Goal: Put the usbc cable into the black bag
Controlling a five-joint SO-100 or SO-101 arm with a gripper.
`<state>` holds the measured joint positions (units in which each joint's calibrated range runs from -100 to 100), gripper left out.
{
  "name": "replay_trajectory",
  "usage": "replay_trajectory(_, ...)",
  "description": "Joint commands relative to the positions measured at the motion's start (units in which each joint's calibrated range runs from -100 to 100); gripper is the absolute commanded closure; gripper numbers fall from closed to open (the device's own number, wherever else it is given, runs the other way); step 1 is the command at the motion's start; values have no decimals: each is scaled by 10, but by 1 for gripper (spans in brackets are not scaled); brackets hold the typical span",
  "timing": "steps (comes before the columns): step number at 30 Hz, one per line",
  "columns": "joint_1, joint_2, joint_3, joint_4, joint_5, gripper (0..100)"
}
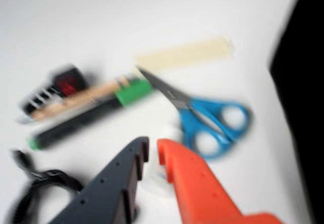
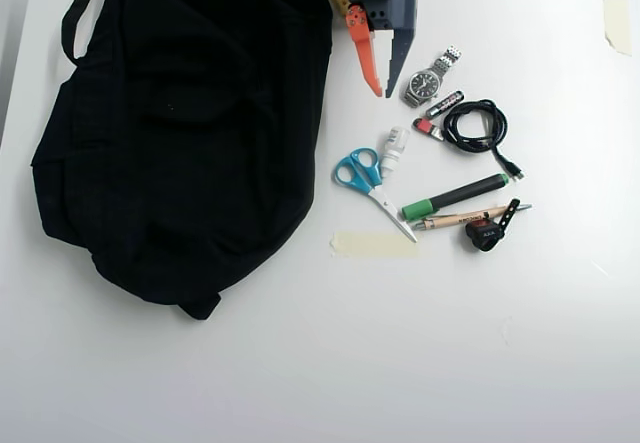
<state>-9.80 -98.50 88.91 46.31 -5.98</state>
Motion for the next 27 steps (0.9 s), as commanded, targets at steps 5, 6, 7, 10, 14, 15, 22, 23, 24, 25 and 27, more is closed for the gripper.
replay_trajectory(5, -85, -10, -65, 29, 3, 98)
replay_trajectory(6, -91, -10, -71, 39, 3, 98)
replay_trajectory(7, -96, -9, -78, 48, 3, 98)
replay_trajectory(10, -105, -3, -95, 67, 4, 98)
replay_trajectory(14, -122, 66, -145, 92, 7, 98)
replay_trajectory(15, -128, 96, -164, 94, 8, 98)
replay_trajectory(22, -154, 347, -310, 103, 4, 98)
replay_trajectory(23, -157, 378, -328, 104, 4, 98)
replay_trajectory(24, -161, 407, -346, 105, 3, 98)
replay_trajectory(25, -165, 433, -363, 105, 3, 98)
replay_trajectory(27, -176, 480, -398, 105, 3, 98)
